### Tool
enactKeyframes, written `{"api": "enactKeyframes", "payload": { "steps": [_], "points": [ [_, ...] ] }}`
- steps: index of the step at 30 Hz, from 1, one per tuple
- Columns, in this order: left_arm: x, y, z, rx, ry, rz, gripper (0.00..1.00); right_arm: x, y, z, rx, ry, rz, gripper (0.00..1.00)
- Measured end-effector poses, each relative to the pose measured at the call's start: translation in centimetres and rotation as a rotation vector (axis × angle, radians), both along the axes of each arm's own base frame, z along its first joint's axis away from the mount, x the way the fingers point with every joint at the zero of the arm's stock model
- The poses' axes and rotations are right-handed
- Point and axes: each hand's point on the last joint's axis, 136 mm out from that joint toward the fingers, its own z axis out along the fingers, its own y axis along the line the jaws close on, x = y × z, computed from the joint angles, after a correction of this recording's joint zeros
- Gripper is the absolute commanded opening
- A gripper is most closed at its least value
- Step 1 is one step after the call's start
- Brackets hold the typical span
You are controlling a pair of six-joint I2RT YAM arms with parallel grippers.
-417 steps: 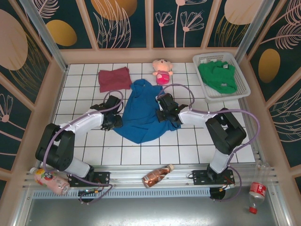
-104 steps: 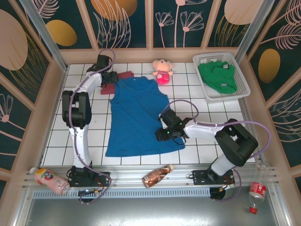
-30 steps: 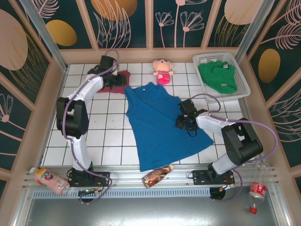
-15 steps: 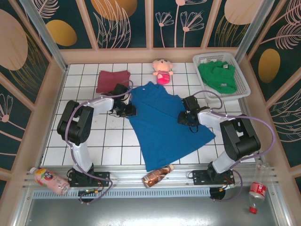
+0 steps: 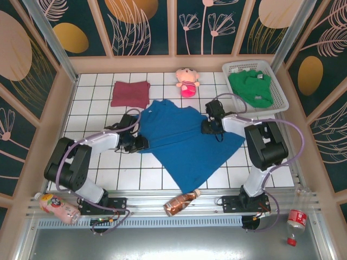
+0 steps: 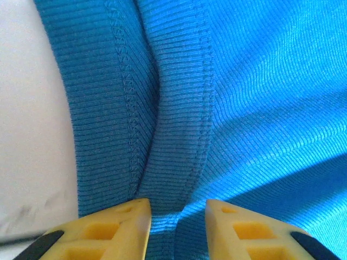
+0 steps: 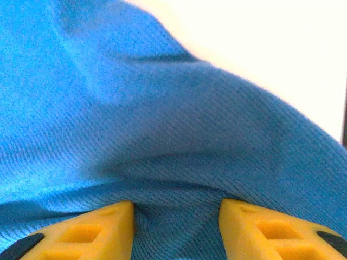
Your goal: Fold and stack the tank tops
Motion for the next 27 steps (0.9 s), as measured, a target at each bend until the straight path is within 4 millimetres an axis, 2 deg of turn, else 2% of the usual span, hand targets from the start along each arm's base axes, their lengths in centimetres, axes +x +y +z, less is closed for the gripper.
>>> {"api": "enactKeyframes", "payload": {
  "steps": [6, 8, 11, 14, 15, 17, 19, 21, 22, 24, 27],
  "points": [
    [-1.4, 0.8, 0.8, 0.008, 0.052, 0.075, 0.51, 3.7, 2.0, 0.2, -0.021, -0.04, 0.135, 0.47],
    [-0.9, 1.1, 1.8, 0.043, 0.06, 0.079, 0.53, 4.5, 2.5, 0.4, -0.025, -0.055, 0.167, 0.48],
    [2.6, 0.6, 5.0, 0.071, -0.014, 0.061, 0.54, 4.3, 2.7, 0.7, -0.025, -0.052, 0.198, 0.48],
    [8.1, -1.2, 8.1, 0.071, -0.133, 0.018, 0.53, 3.5, 3.3, 2.1, 0.021, -0.057, 0.214, 0.48],
    [9.8, -1.8, 8.5, 0.071, -0.162, 0.002, 0.53, 2.8, 3.5, 2.7, 0.044, -0.061, 0.214, 0.48],
    [12.4, -2.8, 7.9, 0.079, -0.19, -0.033, 0.52, 0.7, 4.1, 4.3, 0.091, -0.066, 0.217, 0.48],
    [14.2, -3.2, 5.6, 0.11, -0.178, -0.067, 0.52, -2.3, 5.3, 5.7, 0.15, -0.067, 0.236, 0.49],
    [14.7, -3.0, 3.0, 0.14, -0.145, -0.096, 0.52, -5.4, 6.9, 6.3, 0.2, -0.049, 0.27, 0.49],
    [14.6, -2.6, 1.6, 0.158, -0.121, -0.108, 0.52, -7.4, 7.8, 6.2, 0.225, -0.026, 0.294, 0.49],
    [14.7, -1.6, 0.0, 0.174, -0.093, -0.119, 0.51, -10.7, 8.9, 5.3, 0.258, 0.031, 0.334, 0.49],
    [16.0, 0.1, 0.3, 0.176, -0.119, -0.105, 0.51, -14.9, 8.7, 2.8, 0.259, 0.149, 0.352, 0.48]
  ]
}}
